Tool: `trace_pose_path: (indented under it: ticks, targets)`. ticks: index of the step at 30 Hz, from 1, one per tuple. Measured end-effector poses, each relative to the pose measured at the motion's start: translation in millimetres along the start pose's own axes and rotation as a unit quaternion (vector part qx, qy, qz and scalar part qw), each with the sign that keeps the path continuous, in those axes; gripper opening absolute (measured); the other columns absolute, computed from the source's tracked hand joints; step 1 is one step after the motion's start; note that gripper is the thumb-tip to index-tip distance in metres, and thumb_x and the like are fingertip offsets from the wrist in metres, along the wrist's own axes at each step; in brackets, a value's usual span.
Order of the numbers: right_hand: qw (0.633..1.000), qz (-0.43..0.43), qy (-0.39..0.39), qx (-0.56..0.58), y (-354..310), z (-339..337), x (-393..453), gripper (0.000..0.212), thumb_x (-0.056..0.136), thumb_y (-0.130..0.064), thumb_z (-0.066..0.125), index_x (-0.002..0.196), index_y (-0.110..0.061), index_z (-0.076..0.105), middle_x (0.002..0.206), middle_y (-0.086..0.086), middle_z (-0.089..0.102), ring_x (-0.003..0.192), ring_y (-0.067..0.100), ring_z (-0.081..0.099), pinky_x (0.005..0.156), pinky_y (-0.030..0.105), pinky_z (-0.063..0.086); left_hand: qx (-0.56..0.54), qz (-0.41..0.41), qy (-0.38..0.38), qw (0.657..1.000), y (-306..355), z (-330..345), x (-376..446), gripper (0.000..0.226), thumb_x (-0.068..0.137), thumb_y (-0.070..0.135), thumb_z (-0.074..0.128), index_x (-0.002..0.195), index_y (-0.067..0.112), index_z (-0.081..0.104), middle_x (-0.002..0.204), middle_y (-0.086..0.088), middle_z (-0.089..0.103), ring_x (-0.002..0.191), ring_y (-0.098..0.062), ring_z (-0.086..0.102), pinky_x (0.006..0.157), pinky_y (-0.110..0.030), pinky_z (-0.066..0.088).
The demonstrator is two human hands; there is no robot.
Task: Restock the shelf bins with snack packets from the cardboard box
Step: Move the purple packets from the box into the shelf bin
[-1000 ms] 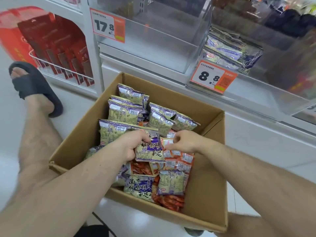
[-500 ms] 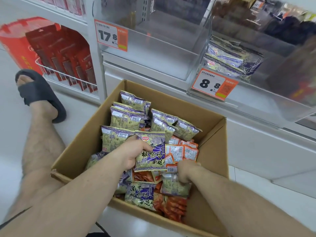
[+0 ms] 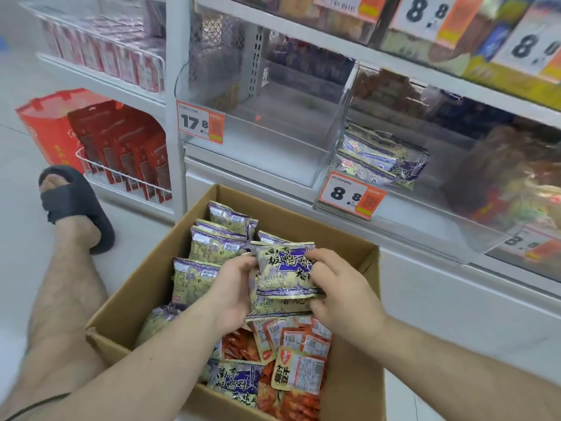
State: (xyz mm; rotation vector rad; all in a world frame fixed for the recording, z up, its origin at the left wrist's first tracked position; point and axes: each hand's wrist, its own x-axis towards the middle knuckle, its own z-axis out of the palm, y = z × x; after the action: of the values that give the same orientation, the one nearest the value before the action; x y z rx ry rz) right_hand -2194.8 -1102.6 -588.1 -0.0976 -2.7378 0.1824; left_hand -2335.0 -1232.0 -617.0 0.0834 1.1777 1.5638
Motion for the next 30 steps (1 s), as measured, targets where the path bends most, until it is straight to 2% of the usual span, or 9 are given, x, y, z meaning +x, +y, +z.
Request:
trace_pose_path:
  ticks: [3,5,7,10,13,16,19,23,30]
  targets:
    - [1.0,0.009,-0.006,0.006,-2.5,5.9,-2.3,0.054,0.054,0.006,0.075,0.085,-0.018,0.038,0.116,0.01,0.052,0.102,0.032,0.06,0.075,0.039,0.058,-0.028,0.026,-0.002,0.999,12.3,15.7,-15.1,0.043,0.104,0.045,0.033,0.088,0.014,0.059,0.063,0.002,0.073,0.051,-0.008,0.067,0.067,-0.031,0.044]
    - [0.999,0.008,-0.023,0.032,-3.6,3.3,-4.1,0.046,0.06,0.0,0.07,0.086,-0.02,0.037,0.119,0.008,0.046,0.105,0.031,0.057,0.077,0.039,0.057,-0.014,0.021,-0.014,1.0,13.6,14.7,-13.2,0.035,0.096,0.041,0.053,0.11,0.009,0.06,0.079,-0.005,0.077,0.063,-0.016,0.072,0.059,-0.033,0.054]
    - [0.997,0.014,-0.034,0.065,-3.3,-3.4,-5.9,0.034,0.066,-0.015,0.064,0.084,-0.024,0.037,0.122,0.003,0.043,0.109,0.024,0.053,0.084,0.033,0.053,0.004,0.028,0.021,0.999,14.0,14.7,-8.5,0.049,0.085,0.023,0.072,0.125,0.005,0.051,0.089,-0.012,0.076,0.071,-0.025,0.073,0.054,-0.031,0.056]
    - [0.98,0.134,-0.013,0.144,-5.1,-23.6,0.2,0.028,0.069,-0.029,0.068,0.083,-0.024,0.045,0.119,-0.007,0.045,0.105,0.002,0.047,0.084,0.016,0.045,0.033,0.07,0.051,0.996,20.4,21.7,-7.6,0.072,0.057,0.024,0.089,0.115,0.01,0.049,0.092,-0.012,0.065,0.083,-0.024,0.061,0.076,-0.038,0.05]
    - [0.922,0.303,0.032,0.239,2.8,-45.2,15.6,0.042,0.074,-0.029,0.082,0.099,-0.026,0.048,0.109,-0.011,0.052,0.096,-0.005,0.051,0.07,0.003,0.038,0.068,0.108,0.02,0.992,29.2,33.4,-9.0,0.074,0.061,0.023,0.087,0.119,0.013,0.043,0.091,-0.007,0.052,0.084,-0.021,0.05,0.078,-0.033,0.041]
    - [0.811,0.405,-0.022,0.422,19.1,-60.9,24.9,0.078,0.067,-0.042,0.089,0.128,-0.023,0.044,0.114,-0.004,0.06,0.098,0.009,0.064,0.079,0.019,0.053,0.086,0.129,-0.017,0.988,40.3,46.6,-7.3,0.057,0.086,0.001,0.068,0.124,0.021,0.032,0.094,0.001,0.056,0.083,-0.014,0.058,0.071,-0.027,0.047]
    - [0.782,0.392,-0.072,0.48,28.6,-76.1,23.1,0.078,0.056,-0.045,0.089,0.123,-0.025,0.055,0.114,-0.001,0.072,0.102,0.018,0.071,0.092,0.041,0.056,0.114,0.133,-0.063,0.983,56.2,65.5,-10.9,0.043,0.086,-0.01,0.059,0.118,0.013,0.044,0.097,-0.015,0.069,0.078,-0.03,0.069,0.066,-0.041,0.058]
    - [0.76,0.368,-0.049,0.533,38.4,-91.4,20.9,0.056,0.072,-0.021,0.08,0.123,-0.013,0.059,0.111,0.003,0.074,0.103,0.022,0.071,0.09,0.035,0.055,0.132,0.134,-0.113,0.976,69.8,89.0,-10.4,0.059,0.063,0.001,0.069,0.117,0.014,0.05,0.089,-0.017,0.074,0.072,-0.032,0.071,0.058,-0.042,0.06]
    - [0.726,0.363,-0.012,0.584,49.2,-120.7,14.5,0.053,0.069,-0.013,0.075,0.121,-0.012,0.064,0.115,0.01,0.073,0.105,0.026,0.069,0.09,0.035,0.055,0.151,0.109,-0.14,0.972,86.4,134.4,-0.8,0.062,0.058,0.007,0.061,0.118,0.016,0.052,0.096,-0.022,0.072,0.073,-0.035,0.069,0.063,-0.044,0.058]
